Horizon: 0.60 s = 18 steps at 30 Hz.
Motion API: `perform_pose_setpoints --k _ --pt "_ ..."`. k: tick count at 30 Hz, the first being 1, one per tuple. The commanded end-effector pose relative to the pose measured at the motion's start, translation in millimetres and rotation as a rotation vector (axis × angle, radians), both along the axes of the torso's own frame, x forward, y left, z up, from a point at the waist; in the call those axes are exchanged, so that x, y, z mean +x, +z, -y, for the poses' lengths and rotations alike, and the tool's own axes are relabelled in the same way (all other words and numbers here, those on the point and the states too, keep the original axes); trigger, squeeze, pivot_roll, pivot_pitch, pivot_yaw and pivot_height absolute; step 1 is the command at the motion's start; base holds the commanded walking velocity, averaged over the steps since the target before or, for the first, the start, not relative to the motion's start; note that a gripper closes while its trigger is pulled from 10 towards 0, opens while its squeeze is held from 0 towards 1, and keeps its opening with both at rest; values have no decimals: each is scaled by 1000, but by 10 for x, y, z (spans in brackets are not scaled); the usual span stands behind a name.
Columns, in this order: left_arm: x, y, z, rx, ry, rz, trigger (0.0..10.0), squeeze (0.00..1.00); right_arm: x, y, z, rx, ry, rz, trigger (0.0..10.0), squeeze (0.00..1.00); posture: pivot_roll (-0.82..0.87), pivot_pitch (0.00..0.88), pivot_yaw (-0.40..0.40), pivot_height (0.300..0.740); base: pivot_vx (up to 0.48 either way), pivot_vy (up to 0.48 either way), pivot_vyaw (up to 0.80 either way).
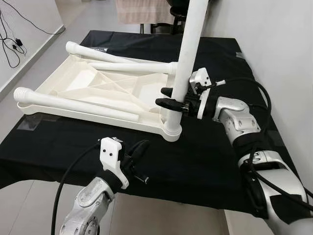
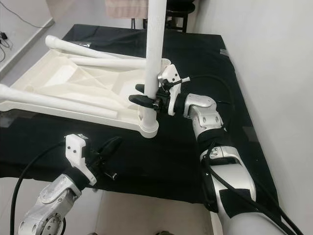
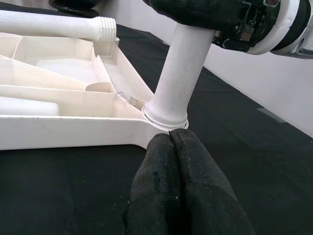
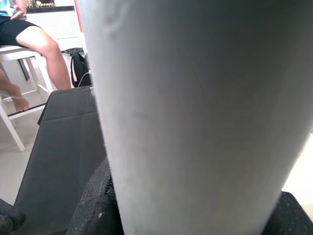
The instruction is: Building children table
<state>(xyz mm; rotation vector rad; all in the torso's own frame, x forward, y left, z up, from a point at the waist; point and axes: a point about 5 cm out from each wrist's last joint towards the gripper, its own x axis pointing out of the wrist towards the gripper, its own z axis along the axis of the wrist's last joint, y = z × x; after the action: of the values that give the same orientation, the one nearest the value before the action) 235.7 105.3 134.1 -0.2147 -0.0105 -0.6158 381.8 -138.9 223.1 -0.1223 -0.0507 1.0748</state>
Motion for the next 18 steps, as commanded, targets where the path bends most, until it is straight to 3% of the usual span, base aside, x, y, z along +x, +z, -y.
perform_pose_setpoints --k 1,2,4,5,6,7,8,9,10,14,18 --pt "-24 -19 -6 -1 -3 -13 10000 0 -5 -116 114 -12 -97 -11 0 0 46 119 -43 740 0 0 0" --pt "-27 -15 -12 -2 -3 -13 10000 0 -16 -229 160 -24 -214 -17 0 0 42 122 -45 740 0 0 0" --pt "-27 -15 -12 -2 -3 -13 10000 0 -16 -229 160 -24 -214 -17 0 0 42 122 -45 740 0 0 0" --pt "-29 -13 -18 -2 -3 -12 10000 0 -28 -307 192 -33 -293 -19 0 0 41 123 -45 740 0 0 0" --pt "-29 -13 -18 -2 -3 -12 10000 0 -28 -307 192 -33 -293 -19 0 0 41 123 -45 740 0 0 0" --pt "-29 -7 -29 -1 -3 -12 10000 0 -161 -609 58 -34 -522 -99 0 0 40 134 -38 740 0 0 0" --pt "-25 -8 -40 2 -4 -12 10000 0 -369 -826 -122 -17 -667 -166 0 0 42 134 -29 740 0 0 0" --pt "-25 -8 -40 2 -4 -12 10000 0 -369 -826 -122 -17 -667 -166 0 0 42 134 -29 740 0 0 0" --pt "-22 -10 -48 4 -4 -13 10000 0 -529 -925 -233 -5 -757 -208 0 0 37 132 -26 740 0 0 0" --pt "-19 -13 -48 5 -6 -13 10000 0 -587 -953 -314 -13 -778 -206 0 0 32 126 -26 740 0 0 0" --pt "-14 -19 -40 5 -8 -15 10000 0 -435 -856 -362 -13 -734 -146 0 0 40 119 -38 740 0 0 0"
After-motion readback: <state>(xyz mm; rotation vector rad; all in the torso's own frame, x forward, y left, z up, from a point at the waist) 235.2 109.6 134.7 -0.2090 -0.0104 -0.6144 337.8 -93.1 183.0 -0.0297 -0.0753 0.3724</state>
